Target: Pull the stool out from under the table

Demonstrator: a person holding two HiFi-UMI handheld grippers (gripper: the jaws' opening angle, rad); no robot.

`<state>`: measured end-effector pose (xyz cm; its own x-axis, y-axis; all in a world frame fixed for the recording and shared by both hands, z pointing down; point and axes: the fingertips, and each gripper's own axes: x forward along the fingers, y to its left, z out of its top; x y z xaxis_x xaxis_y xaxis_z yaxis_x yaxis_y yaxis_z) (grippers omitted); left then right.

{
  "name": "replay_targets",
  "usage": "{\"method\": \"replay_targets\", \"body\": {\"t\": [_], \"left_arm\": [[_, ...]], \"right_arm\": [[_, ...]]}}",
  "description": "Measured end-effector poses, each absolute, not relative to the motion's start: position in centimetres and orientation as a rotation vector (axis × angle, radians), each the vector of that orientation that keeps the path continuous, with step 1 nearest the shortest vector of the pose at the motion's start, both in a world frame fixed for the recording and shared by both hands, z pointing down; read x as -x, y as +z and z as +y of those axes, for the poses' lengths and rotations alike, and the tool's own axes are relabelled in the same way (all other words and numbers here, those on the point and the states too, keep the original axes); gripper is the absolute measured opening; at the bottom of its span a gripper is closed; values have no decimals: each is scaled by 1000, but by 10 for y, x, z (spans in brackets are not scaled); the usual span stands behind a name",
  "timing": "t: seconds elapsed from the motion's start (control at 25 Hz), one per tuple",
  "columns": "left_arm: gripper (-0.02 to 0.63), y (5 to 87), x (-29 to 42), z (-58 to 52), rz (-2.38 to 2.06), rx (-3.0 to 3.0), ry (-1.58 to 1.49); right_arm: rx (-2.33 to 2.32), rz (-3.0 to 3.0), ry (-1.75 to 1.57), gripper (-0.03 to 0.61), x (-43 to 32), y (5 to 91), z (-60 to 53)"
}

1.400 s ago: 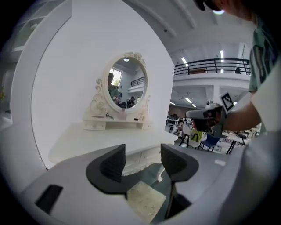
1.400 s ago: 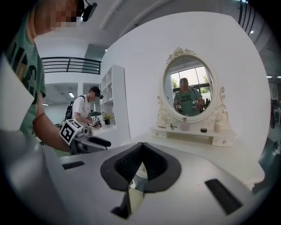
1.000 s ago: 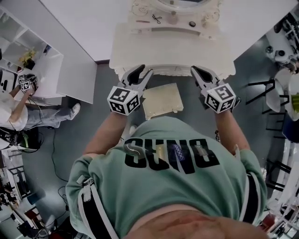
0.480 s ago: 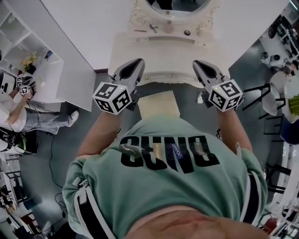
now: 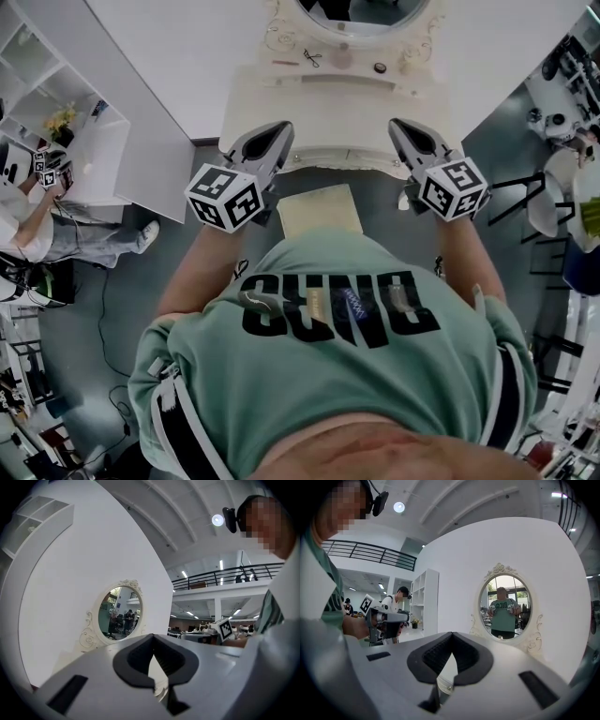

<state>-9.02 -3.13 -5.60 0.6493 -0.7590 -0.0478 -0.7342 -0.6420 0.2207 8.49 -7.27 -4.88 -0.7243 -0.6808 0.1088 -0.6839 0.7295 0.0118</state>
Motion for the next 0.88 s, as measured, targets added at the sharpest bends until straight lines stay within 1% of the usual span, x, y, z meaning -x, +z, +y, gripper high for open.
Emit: {"method": "replay_targets", "body": {"t": [0.88], "left_arm": [[8,-47,74,-43,-1167,-2717,-155]], "right_arm": [[-1126,-2796,69,-12,-87,-40,-85]]}}
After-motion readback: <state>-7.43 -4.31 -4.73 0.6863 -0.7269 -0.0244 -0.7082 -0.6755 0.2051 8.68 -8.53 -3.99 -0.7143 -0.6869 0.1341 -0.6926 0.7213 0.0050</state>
